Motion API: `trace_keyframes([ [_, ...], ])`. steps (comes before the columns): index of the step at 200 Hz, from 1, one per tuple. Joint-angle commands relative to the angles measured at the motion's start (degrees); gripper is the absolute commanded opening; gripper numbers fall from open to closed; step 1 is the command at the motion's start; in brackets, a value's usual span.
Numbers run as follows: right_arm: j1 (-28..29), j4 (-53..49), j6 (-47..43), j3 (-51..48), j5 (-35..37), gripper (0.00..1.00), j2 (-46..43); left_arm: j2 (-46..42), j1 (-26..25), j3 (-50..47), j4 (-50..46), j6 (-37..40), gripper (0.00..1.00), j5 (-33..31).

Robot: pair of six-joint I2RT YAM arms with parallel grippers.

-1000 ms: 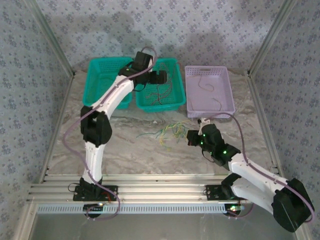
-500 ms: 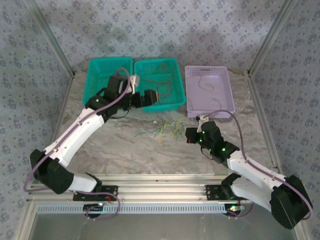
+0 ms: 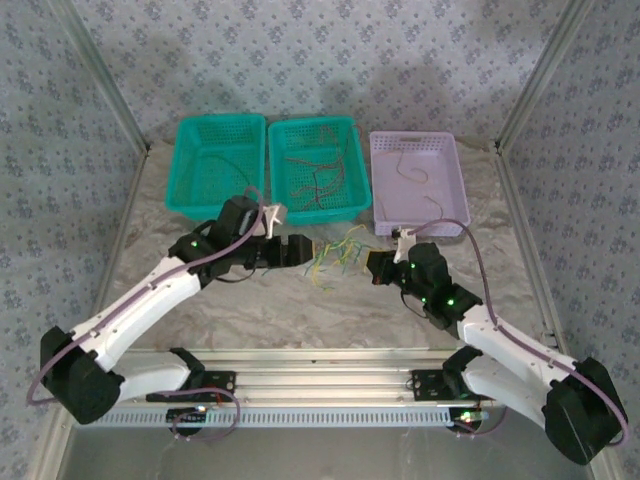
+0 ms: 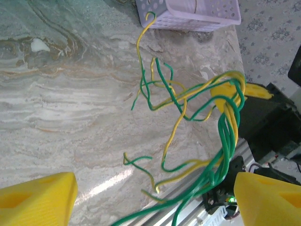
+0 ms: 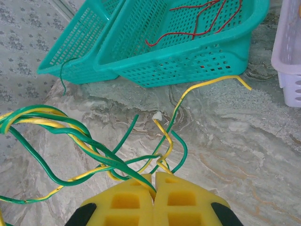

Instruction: Untangle the cables

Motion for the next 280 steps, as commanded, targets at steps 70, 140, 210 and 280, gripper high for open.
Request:
trace_keyframes([
  [70, -0.86, 4.43, 0.37, -1.08, -3.31, 0.00, -1.56, -10.27, 2.08, -10.58, 6.95, 1.38, 0.56, 8.82],
  [140, -0.90, 6.48, 1.80, -0.93, -5.41, 0.00, 0.44, -9.35, 2.10, -13.99, 13.70, 1.21, 0.60, 14.53],
  [210, -0.82, 8.20, 2.38, -1.08, -7.51, 0.00, 0.95, -8.86, 2.12, -15.70, 15.02, 1.26, 0.43, 14.73],
  [280, -0.69, 7.30, 2.00, -0.70, -8.07, 0.00, 2.39, -10.42, 2.07, -15.57, 15.61, 0.68, 0.00, 14.47],
])
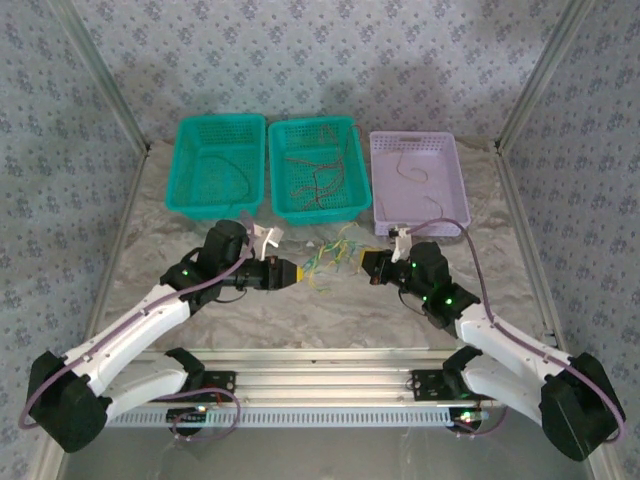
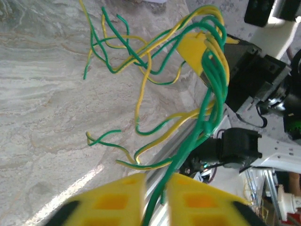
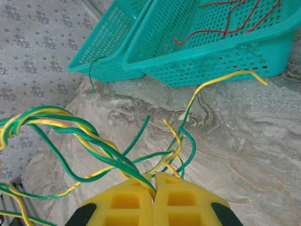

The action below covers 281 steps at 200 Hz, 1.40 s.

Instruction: Untangle the cables

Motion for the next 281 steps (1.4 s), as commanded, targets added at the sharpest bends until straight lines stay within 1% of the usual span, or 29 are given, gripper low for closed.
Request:
trace_keyframes([
  [1, 0.01, 1.30, 0.56, 0.35, -1.27, 0.00, 0.50, -1.58, 0.08, 0.36, 1.41, 0.36, 0.00, 0.50],
  [17, -0.06, 0.21, -0.10, 0.64, -1.06, 0.00, 1.09, -2.36, 0.08, 0.84, 0.68, 0.54, 0.00, 0.02],
  [42, -0.66, -1.28, -1.21, 0.45, 0.04, 0.00, 1.62, -5.64, 0.43, 2.37, -2.80, 1.78, 0.00, -3.65],
  [84, -4.55, -2.10, -0.69, -1.09, -1.49, 0.00, 3.38, -10.75, 4.67, 6.19, -8.65, 3.46, 0.00, -6.64],
  [108, -6.39, -3.23, -0.18, -1.04, -2.40, 0.00, 4.72, -11.61, 6.29, 8.67, -12.48, 5.68, 0.00, -8.34],
  [125, -7.61, -5.95, -0.11, -0.29, -1.99, 0.00, 5.84, -12.39, 7.51, 10.05, -14.17, 6.67, 0.00, -9.58],
  [152, -10.64, -7.86, 0.86, -0.38, -2.92, 0.00, 6.95, -13.66, 10.09, 12.34, -16.21, 7.84, 0.00, -9.92],
  [166, -11.79, -8.25, 1.16, -0.51, -3.77, 0.00, 7.40, -13.67, 10.10, 13.59, -17.47, 8.76, 0.00, -10.72],
  [193, -12.90, -4.94, 2.00, -1.70, -7.58, 0.00, 7.51, -13.99, 10.19, 15.03, -18.44, 9.66, 0.00, -12.18],
  [211, -13.30, -7.19, 0.93, -1.01, -7.76, 0.00, 7.33, -14.29, 10.45, 16.46, -20.28, 11.24, 0.00, -13.75],
  [226, -14.72, -10.55, 0.67, -0.19, -6.43, 0.00, 7.87, -14.38, 10.49, 17.62, -21.36, 12.05, 0.00, -14.77],
  [240, -16.21, -12.20, 1.02, 0.21, -6.59, 0.00, 8.85, -14.31, 10.52, 17.77, -21.44, 11.96, 0.00, -14.81],
  [253, -16.95, -10.11, 1.70, -0.38, -9.52, 0.00, 9.26, -14.43, 10.54, 17.10, -20.91, 11.48, 0.00, -14.37],
  [281, -15.95, -4.92, 2.12, -1.50, -14.64, 0.00, 7.07, -14.67, 10.54, 16.38, -20.50, 11.63, 0.00, -14.68],
])
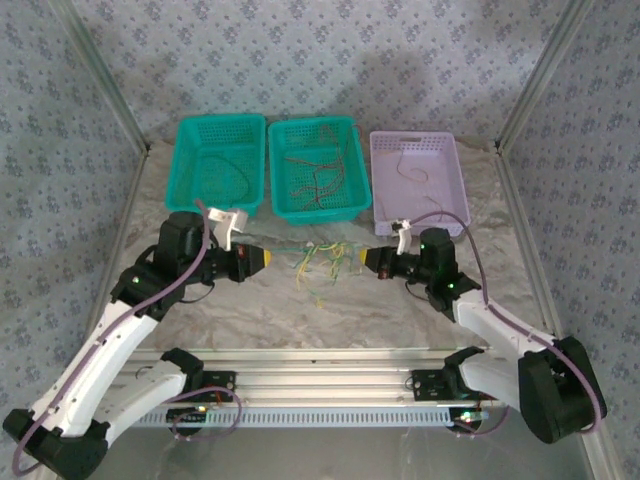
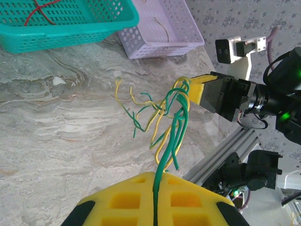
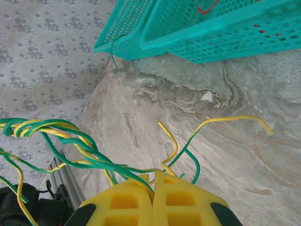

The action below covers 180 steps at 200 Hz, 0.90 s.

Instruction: Untangle the cables

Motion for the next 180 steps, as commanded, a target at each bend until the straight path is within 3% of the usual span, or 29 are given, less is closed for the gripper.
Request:
trace_keyframes([
  [1, -3.60, -5.89, 2.23, -3.11, 7.09, 0.00, -0.41, -4.37, 2.39, 3.73, 0.26, 0.77, 0.00, -5.73],
  [31, -1.66, -3.95, 1.94, -2.65, 4.72, 0.00, -2.52, -3.09, 2.43, 2.45, 1.89, -0.20, 0.00, -1.21],
  [53, -1.44, -4.81, 3.10, -2.38, 6.96, 0.00, -4.49, -3.19, 2.31, -0.35, 4.51, -2.09, 0.56, 3.61],
  [71, -1.37, -4.77, 5.14, -2.39, 8.74, 0.00, -5.71, -4.52, 1.91, -3.49, 7.84, -4.58, 0.75, 7.07],
  [101, -1.36, -4.24, 8.23, -1.81, 10.65, 0.00, -6.35, -6.80, -1.60, -9.12, 13.99, -8.19, 0.81, 10.14],
  [151, 2.58, -2.98, 10.61, 0.55, 14.12, 0.00, -6.69, -1.62, -15.18, -12.77, 20.73, -9.82, 0.83, 3.47],
  [180, 5.97, -4.96, 9.51, 2.88, 15.93, 0.00, -7.09, 2.89, -19.23, -13.40, 22.12, -9.86, 0.84, 0.17],
])
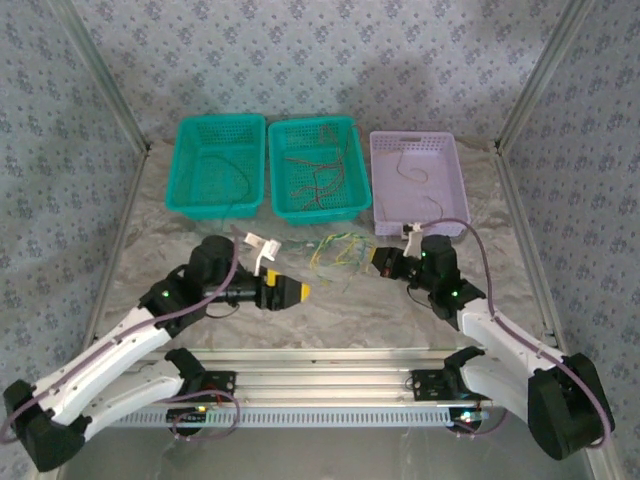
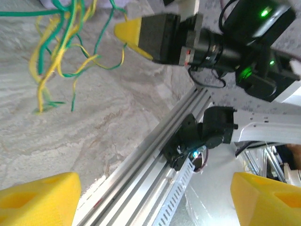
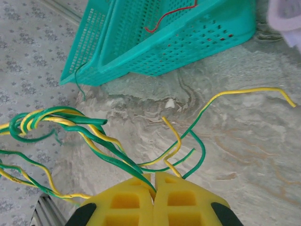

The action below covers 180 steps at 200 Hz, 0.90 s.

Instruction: Untangle the cables

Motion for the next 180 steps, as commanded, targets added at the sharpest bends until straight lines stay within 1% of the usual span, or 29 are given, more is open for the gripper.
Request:
trace_keyframes([
  [1, 2.17, -0.43, 0.42, 3.63, 2.82, 0.00, -1.58, 2.63, -2.40, -0.66, 4.25, -0.66, 0.84, -3.50],
  [29, 3.00, -0.79, 0.43, 4.34, 2.63, 0.00, -2.85, 5.14, -3.32, -0.95, 1.61, 0.77, 0.84, -7.48],
  [68, 3.36, -0.68, 0.77, 5.24, 0.26, 0.00, -3.33, 5.27, -3.36, -1.30, -2.32, 1.82, 0.87, -17.65],
  [107, 5.07, -0.18, 0.87, 5.85, -1.01, 0.00, -3.12, 6.13, -3.40, -2.74, 3.56, -0.27, 0.90, -20.13],
  [148, 6.62, 1.40, 1.92, 5.85, -2.85, 0.00, -2.91, 8.27, -3.34, -3.04, 7.24, -0.23, 0.90, -22.32],
  [158, 7.06, 1.82, 2.18, 5.85, -3.23, 0.00, -2.60, 8.91, -3.32, -3.02, 8.53, -0.48, 0.89, -22.35],
  [166, 7.42, 1.78, 2.27, 5.94, -3.23, 0.00, -2.51, 9.28, -3.31, -3.09, 9.33, -0.61, 0.86, -22.11],
  [174, 7.64, 1.83, 2.28, 5.86, -3.14, 0.00, -2.50, 9.56, -3.37, -3.00, 9.89, -0.64, 0.80, -21.92],
  [180, 7.74, 1.83, 2.34, 5.79, -3.07, 0.00, -2.46, 9.58, -3.37, -3.08, 10.20, -0.65, 0.71, -21.82],
])
